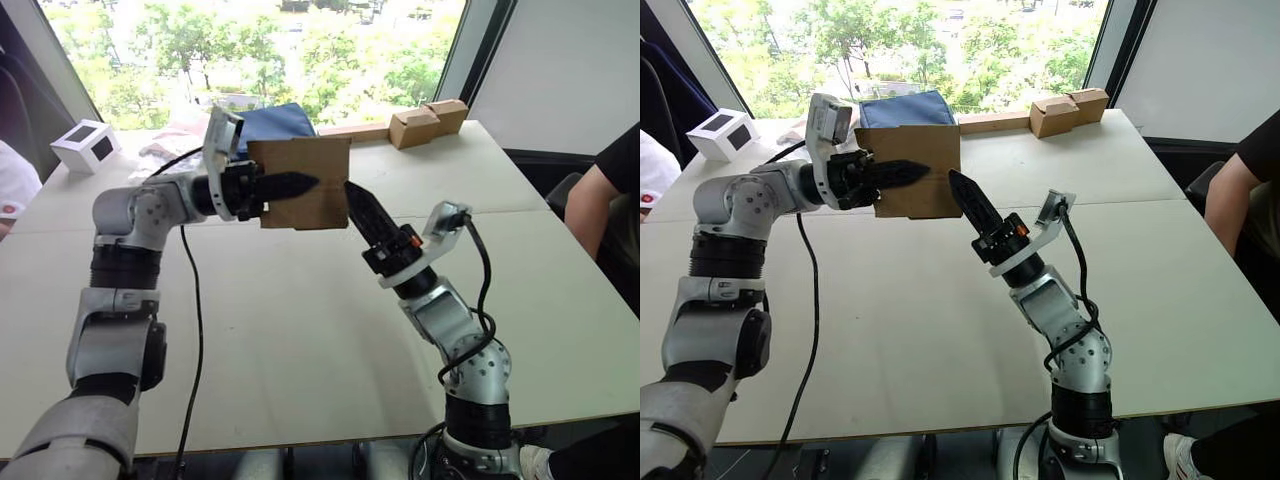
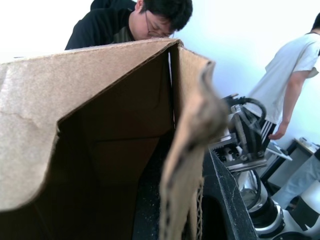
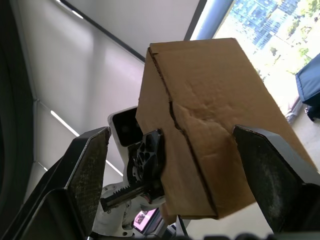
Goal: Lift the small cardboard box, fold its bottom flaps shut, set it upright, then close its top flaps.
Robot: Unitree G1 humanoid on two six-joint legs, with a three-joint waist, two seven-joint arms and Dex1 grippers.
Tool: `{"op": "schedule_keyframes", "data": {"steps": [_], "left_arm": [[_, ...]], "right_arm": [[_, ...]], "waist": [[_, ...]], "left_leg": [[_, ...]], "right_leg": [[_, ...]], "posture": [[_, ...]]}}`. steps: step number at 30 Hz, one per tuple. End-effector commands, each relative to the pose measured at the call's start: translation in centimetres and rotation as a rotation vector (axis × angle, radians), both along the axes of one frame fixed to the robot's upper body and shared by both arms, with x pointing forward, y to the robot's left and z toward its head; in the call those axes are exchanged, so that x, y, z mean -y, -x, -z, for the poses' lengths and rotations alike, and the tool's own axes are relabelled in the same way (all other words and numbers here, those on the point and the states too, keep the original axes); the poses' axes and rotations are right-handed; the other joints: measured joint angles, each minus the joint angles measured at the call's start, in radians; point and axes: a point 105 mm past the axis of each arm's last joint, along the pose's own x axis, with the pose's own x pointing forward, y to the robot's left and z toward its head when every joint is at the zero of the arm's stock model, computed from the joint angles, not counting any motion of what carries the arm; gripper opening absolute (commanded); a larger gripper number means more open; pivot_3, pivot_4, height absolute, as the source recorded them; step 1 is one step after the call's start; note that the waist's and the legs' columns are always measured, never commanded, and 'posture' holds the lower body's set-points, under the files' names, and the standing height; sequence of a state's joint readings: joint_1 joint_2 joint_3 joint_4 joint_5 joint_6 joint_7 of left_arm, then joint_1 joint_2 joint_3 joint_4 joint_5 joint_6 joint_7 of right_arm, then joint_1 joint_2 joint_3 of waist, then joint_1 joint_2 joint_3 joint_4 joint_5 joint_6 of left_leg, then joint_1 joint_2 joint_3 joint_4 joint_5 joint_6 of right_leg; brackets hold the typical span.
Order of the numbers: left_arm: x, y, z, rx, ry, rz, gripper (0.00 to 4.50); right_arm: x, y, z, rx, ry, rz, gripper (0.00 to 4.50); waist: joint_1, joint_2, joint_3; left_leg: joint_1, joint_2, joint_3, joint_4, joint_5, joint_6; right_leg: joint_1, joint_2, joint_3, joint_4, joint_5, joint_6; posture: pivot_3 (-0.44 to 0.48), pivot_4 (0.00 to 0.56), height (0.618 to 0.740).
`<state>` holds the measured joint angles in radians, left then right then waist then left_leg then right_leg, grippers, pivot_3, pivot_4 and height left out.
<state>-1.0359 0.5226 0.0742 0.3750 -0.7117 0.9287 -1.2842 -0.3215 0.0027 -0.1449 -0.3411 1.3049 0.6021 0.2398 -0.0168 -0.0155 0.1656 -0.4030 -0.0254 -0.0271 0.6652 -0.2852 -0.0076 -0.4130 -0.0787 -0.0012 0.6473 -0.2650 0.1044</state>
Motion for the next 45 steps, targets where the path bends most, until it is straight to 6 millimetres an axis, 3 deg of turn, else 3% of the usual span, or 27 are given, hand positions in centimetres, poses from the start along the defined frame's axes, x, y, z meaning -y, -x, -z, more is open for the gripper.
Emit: {"op": "schedule_keyframes", "data": {"steps": [1, 4, 5, 7, 15, 22, 31, 33, 35, 38, 45], "left_arm": [[-0.5, 0.6, -1.9, 0.062, 0.038, 0.011, 0.0], [-0.4, 0.7, -1.9, 0.06, 0.037, 0.015, 0.0], [-0.4, 0.7, -1.8, 0.059, 0.036, 0.015, 0.0], [-0.3, 0.8, -1.7, 0.057, 0.036, 0.016, 0.0], [-0.1, 0.8, -1.5, 0.05, 0.029, 0.017, 0.0], [0.3, 0.9, -1.0, 0.041, 0.016, 0.033, 0.0], [0.2, 0.5, -0.5, 0.016, -0.007, 0.019, 0.0], [0.1, 0.7, 0.3, 0.064, -0.16, -0.001, 0.0], [-0.2, 1.1, 2.0, 0.154, -0.44, 0.003, 0.0], [-0.7, 1.1, 4.3, 0.321, -0.765, 0.03, 0.0], [-1.4, 0.2, 6.6, 0.54, -1.164, 0.132, 0.0]], "right_arm": [[1.3, 0.2, -1.1, 0.03, -0.046, 0.028, 3.99], [1.5, -0.2, -0.7, 0.009, -0.037, 0.05, 3.99], [1.4, -0.5, -0.6, 0.001, -0.034, 0.061, 3.59], [1.2, -0.8, -0.4, -0.005, -0.022, 0.076, 3.2], [-1.1, -0.6, -0.5, 0.032, 0.065, 0.033, 0.12], [-2.6, 0.3, -0.3, 0.052, 0.11, -0.046, 0.12], [-1.4, 0.5, 0.4, 0.047, 0.165, 0.003, 0.12], [1.5, 0.8, 0.8, 0.048, 0.22, 0.087, 0.12], [3.6, 1.9, 1.7, 0.077, 0.394, 0.127, 0.12], [3.7, 4.2, 3.9, 0.136, 0.704, 0.048, 0.12], [3.7, 8.1, 8.2, 0.279, 1.277, -0.148, 0.12]], "waist": [[0.0, 0.0, 0.0], [0.0, 0.0, 0.0], [0.0, 0.0, 0.0], [-0.001, 0.0, 0.0], [-0.001, 0.0, 0.0], [0.0, 0.0, 0.0], [0.001, 0.0, 0.0], [0.0, 0.0, 0.0], [0.004, 0.0, 0.0], [0.004, 0.001, 0.0], [0.006, 0.001, 0.0]], "left_leg": [[0.0, 0.0, 0.0, 0.0, 0.0, 0.0], [0.0, 0.0, 0.0, 0.0, 0.0, 0.0], [0.0, 0.0, 0.0, 0.0, 0.0, 0.0], [0.0, 0.0, 0.0, 0.0, 0.0, 0.0], [0.0, 0.0, 0.0, 0.0, 0.0, 0.0], [0.0, 0.0, 0.0, 0.0, 0.0, 0.0], [0.0, 0.0, 0.0, 0.0, 0.0, 0.0], [0.0, 0.0, 0.0, 0.0, 0.0, 0.0], [-0.001, 0.0, -0.001, -0.001, 0.0, 0.0], [-0.001, -0.003, 0.001, -0.001, -0.001, 0.002], [0.0, 0.001, -0.001, 0.0, -0.002, 0.003]], "right_leg": [[0.0, 0.0, 0.0, 0.0, 0.0, 0.0], [0.0, 0.0, 0.0, 0.0, 0.0, 0.0], [0.0, 0.0, 0.0, 0.0, 0.0, 0.0], [0.0, 0.0, 0.0, 0.0, 0.0, 0.0], [0.0, 0.0, 0.0, 0.0, 0.0, 0.0], [0.0, 0.0, 0.0, 0.0, 0.0, 0.0], [0.0, 0.0, 0.0, 0.0, 0.0, 0.0], [0.0, 0.0, 0.0, 0.0, 0.0, 0.0], [0.0, 0.0, 0.0, 0.0, 0.0, 0.0], [0.001, -0.002, 0.001, -0.002, 0.0, 0.0], [0.005, 0.003, 0.0, -0.01, -0.001, 0.002]], "posture": [[0.0, 0.15, 0.737], [0.0, 0.15, 0.737], [0.0, 0.15, 0.737], [0.0, 0.15, 0.737], [0.0, 0.15, 0.737], [0.0, 0.15, 0.737], [0.0, 0.15, 0.737], [0.0, 0.15, 0.737], [0.0, 0.15, 0.737], [0.0, 0.15, 0.737], [0.0, 0.15, 0.737]]}}
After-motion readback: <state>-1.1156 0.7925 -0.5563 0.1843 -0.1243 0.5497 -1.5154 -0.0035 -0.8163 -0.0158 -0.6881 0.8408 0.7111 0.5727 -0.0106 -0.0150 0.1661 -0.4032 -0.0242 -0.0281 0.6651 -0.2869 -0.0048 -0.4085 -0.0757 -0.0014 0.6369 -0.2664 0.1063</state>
